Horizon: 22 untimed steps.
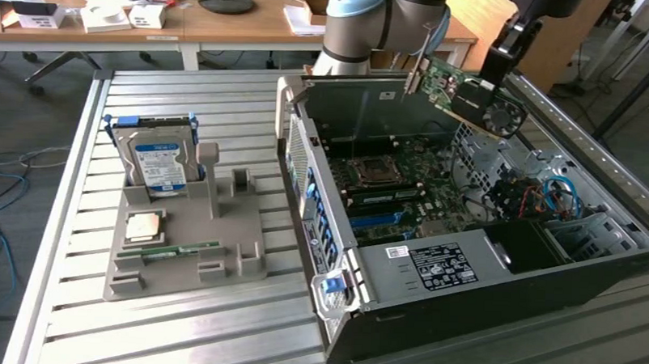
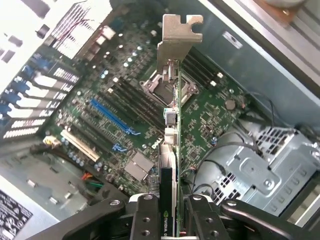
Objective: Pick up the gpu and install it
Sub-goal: 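Insert the gpu into the slot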
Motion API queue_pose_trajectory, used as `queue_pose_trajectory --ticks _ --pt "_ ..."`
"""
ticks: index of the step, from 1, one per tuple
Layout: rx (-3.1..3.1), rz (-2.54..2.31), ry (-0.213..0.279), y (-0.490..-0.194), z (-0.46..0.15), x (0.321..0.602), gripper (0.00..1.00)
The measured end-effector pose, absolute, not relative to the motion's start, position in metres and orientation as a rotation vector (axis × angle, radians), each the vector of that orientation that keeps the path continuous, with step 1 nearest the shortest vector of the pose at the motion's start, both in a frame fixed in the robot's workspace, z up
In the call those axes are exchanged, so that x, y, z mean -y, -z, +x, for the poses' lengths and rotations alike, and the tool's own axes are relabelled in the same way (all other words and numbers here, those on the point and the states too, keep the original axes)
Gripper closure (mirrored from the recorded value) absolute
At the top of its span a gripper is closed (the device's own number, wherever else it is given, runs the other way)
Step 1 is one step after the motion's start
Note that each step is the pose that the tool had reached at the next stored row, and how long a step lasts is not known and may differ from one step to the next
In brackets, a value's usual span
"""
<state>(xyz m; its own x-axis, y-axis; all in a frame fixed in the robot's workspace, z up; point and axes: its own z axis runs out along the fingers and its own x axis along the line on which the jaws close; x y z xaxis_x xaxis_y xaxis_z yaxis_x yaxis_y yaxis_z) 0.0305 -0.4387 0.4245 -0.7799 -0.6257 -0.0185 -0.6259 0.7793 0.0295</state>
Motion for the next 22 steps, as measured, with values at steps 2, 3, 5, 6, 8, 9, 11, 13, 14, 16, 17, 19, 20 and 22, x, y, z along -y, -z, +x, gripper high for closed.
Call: queue_pose_trajectory --ticks 2,3,5,6,8,9,11,13,14,16,17,19,20,22 --pt "-2.937 -1.093 -0.053 -0.4244 0.0304 0.4387 0.74" --pt "-2.927 -1.121 -0.053 -0.4243 0.0304 0.4387 0.74" --pt "-2.908 -1.172 -0.053 -0.4243 0.0304 0.4387 0.74" --pt "-2.898 -1.196 -0.053 -0.4242 0.0304 0.4387 0.74" --pt "-2.88 -1.242 -0.053 -0.4242 0.0304 0.4387 0.74" --pt "-2.871 -1.264 -0.052 -0.4242 0.0304 0.4387 0.74" --pt "-2.85 -1.311 -0.052 -0.4242 0.0304 0.4387 0.74" --pt "-2.827 -1.361 -0.052 -0.4242 0.0304 0.4387 0.74" --pt "-2.816 -1.386 -0.051 -0.4241 0.0303 0.4387 0.74" --pt "-2.792 -1.435 -0.051 -0.424 0.0303 0.4387 0.74" --pt "-2.779 -1.461 -0.051 -0.4239 0.0303 0.4387 0.74" --pt "-2.752 -1.513 -0.05 -0.4238 0.0303 0.4387 0.74" --pt "-2.74 -1.535 -0.05 -0.4237 0.0303 0.4387 0.74" --pt "-2.716 -1.579 -0.049 -0.4235 0.0303 0.4387 0.74"
